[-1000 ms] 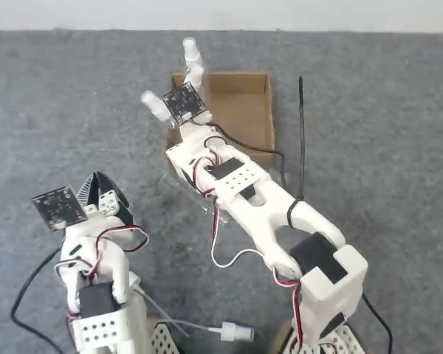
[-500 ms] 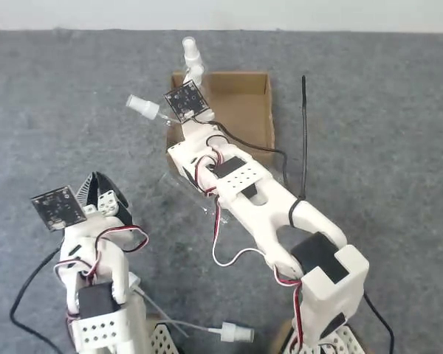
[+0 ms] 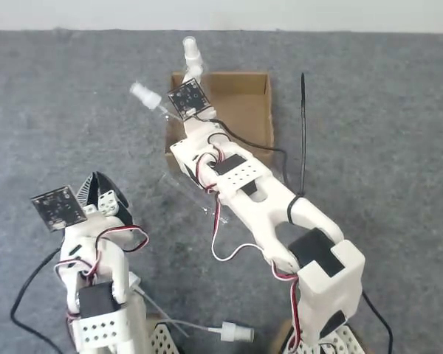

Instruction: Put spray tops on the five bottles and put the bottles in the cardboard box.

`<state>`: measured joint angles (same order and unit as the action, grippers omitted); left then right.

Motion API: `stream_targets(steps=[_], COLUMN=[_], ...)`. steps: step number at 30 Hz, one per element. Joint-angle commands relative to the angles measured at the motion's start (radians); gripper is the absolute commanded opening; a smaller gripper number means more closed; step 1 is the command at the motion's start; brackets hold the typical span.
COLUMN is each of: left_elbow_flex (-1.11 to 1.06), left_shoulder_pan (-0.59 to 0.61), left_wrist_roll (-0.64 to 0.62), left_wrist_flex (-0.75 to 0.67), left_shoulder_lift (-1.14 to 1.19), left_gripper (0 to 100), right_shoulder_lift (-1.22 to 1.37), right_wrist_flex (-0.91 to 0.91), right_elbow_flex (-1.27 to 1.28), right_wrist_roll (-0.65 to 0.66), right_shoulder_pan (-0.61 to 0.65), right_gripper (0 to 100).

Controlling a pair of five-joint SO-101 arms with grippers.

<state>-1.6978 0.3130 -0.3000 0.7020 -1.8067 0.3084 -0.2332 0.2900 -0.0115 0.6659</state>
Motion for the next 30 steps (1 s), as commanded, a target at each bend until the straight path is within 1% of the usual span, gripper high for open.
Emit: stream_targets(steps=[1,8,12,18,23,30], left_elbow_flex=[0.013,0.013,0.013,0.013,0.013,0.013], left_shoulder_pan=[0.005,0.005,0.005,0.005,0.005,0.005], left_wrist_roll=[0.006,0.006,0.006,0.006,0.006,0.006], left_wrist_flex=[-0.034,-0.034,-0.034,-0.034,-0.034,-0.034], left_shoulder_lift=[-0.012,-0.012,-0.012,-0.012,-0.012,-0.012], left_gripper=[1,1,1,1,1,1], right_shoulder_lift=[-0.004,-0.002,0.004,0.035,0.087,0.068], right_wrist_flex=[0.013,0.013,0.015,0.013,0.015,-0.001], right_elbow_flex=[-0.068,-0.068,-0.063,-0.068,-0.071,-0.063], right_wrist_roll=[-0.003,0.002,0.069,0.089,0.193,0.204], right_shoulder_pan=[-0.004,-0.012,-0.008,-0.013,-0.013,-0.015], right_gripper=[2.4,2.0,1.9,0.7,0.7,0.7])
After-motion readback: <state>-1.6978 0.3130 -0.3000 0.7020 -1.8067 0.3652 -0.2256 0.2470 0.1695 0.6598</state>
